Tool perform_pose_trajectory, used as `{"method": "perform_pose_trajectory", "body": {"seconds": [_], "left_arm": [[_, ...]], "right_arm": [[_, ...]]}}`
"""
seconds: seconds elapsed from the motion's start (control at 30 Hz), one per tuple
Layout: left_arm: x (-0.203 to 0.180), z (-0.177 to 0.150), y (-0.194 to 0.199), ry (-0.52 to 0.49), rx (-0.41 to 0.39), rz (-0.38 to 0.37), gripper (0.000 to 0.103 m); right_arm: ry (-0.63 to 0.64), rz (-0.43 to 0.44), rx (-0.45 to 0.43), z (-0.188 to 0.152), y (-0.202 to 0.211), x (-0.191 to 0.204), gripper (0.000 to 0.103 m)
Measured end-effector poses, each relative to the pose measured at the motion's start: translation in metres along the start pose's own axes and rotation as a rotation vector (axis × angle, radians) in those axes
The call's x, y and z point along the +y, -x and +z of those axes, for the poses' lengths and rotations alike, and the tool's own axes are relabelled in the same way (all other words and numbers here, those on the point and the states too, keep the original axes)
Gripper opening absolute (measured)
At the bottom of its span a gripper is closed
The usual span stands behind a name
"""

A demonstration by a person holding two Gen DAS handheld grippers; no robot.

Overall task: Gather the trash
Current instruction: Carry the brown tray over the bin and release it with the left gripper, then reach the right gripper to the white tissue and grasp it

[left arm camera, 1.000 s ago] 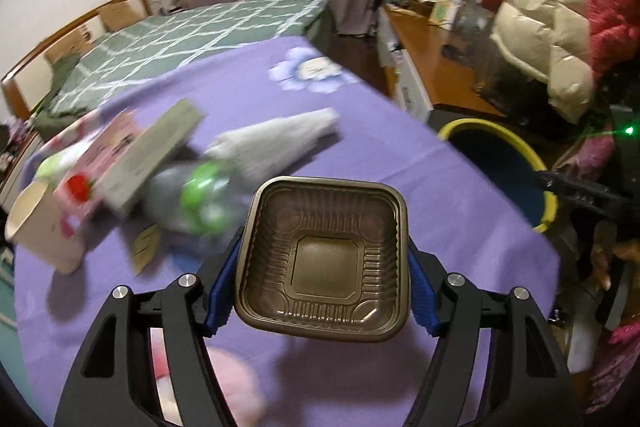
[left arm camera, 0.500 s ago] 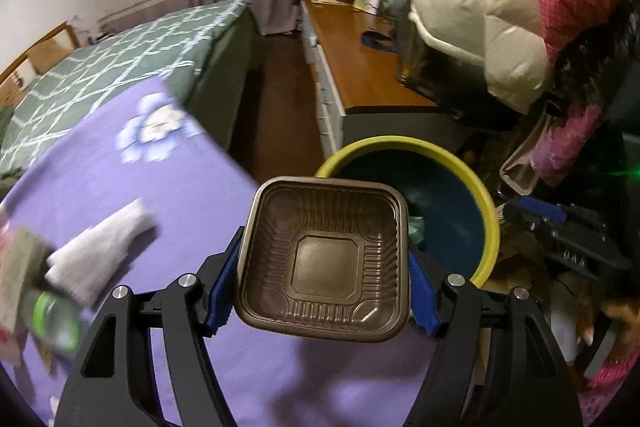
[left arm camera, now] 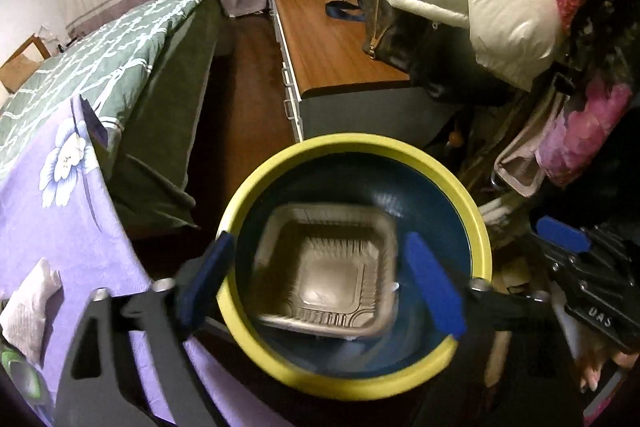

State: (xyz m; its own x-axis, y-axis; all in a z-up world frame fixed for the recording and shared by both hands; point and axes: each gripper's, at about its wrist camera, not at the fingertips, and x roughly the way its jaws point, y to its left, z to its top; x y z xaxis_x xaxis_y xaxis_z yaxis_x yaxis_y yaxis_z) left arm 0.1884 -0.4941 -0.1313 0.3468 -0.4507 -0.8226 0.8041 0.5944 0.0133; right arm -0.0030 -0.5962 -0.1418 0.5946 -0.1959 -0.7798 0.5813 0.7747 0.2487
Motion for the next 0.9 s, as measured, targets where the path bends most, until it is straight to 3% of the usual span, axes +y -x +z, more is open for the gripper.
{"method": "perform_pose_trajectory", "body": {"seconds": [0.2,0.47,0.67,0.9], "left_arm": [[0.017,-0.008,0.024,0.051,-0.032,0.011,0.091],[0.064,-0.038,0.09,0.13,-0.134,0.122,0.096],[0.116,-0.08,0.14,0.223,-0.185,0.228,0.096],[0.192,-0.131,0.197,0.353,-0.236,0.384,0.097]], "right_arm": [[0.011,0.017,0.013,-0.002,-0.005,0.006,0.04],[0.075,0.066,0.031,-0.003,-0.01,0.042,0.04],[0.162,0.12,0.033,-0.002,-0.01,0.093,0.04],[0.298,0.216,0.041,0.001,-0.011,0.179,0.04]]}}
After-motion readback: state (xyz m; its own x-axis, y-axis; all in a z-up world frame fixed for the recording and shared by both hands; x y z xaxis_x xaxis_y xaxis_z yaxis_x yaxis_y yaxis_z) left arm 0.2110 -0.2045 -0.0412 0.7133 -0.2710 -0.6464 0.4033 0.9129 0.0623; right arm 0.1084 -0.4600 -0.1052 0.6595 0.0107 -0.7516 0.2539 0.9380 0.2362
